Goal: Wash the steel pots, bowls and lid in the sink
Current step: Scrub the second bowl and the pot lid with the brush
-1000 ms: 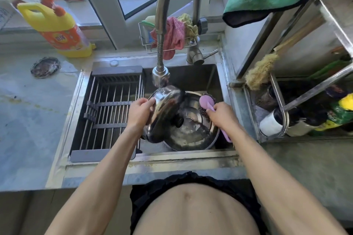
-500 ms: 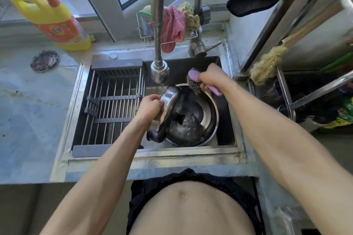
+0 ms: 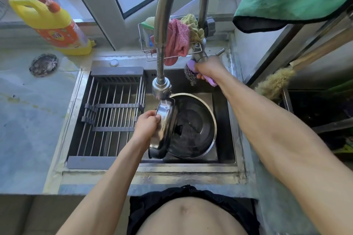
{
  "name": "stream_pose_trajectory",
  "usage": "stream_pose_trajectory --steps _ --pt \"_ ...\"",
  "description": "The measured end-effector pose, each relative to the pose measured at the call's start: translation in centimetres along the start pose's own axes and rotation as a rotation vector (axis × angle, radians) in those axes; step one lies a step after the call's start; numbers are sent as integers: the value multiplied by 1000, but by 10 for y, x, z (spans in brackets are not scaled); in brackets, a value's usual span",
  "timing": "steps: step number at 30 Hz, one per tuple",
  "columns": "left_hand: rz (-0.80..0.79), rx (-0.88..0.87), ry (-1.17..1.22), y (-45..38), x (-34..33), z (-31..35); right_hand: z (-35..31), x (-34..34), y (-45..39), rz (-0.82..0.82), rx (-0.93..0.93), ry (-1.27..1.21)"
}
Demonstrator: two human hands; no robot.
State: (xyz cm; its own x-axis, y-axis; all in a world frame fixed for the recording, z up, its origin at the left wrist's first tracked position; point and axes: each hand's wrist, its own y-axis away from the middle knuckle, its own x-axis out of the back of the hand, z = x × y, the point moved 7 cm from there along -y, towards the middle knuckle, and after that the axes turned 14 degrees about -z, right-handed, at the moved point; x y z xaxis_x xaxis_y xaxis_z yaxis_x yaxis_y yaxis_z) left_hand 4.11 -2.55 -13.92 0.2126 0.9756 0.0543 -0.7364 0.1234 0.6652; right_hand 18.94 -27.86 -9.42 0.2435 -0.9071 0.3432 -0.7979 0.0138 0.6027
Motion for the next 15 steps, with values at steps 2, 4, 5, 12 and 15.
stream_pose_trajectory --steps 2,4,5,12,15 --pt "5 6 10 1 -3 2 -1 3 1 -15 8 22" --pt "17 17 43 1 -5 -1 3 3 8 -16 57 16" --pt "20 22 63 2 -6 -3 8 2 11 -14 83 17" --pt "68 30 190 20 -4 -17 96 -22 52 68 -107 295" --pt "82 2 198 32 -3 -15 127 -38 71 108 -140 391"
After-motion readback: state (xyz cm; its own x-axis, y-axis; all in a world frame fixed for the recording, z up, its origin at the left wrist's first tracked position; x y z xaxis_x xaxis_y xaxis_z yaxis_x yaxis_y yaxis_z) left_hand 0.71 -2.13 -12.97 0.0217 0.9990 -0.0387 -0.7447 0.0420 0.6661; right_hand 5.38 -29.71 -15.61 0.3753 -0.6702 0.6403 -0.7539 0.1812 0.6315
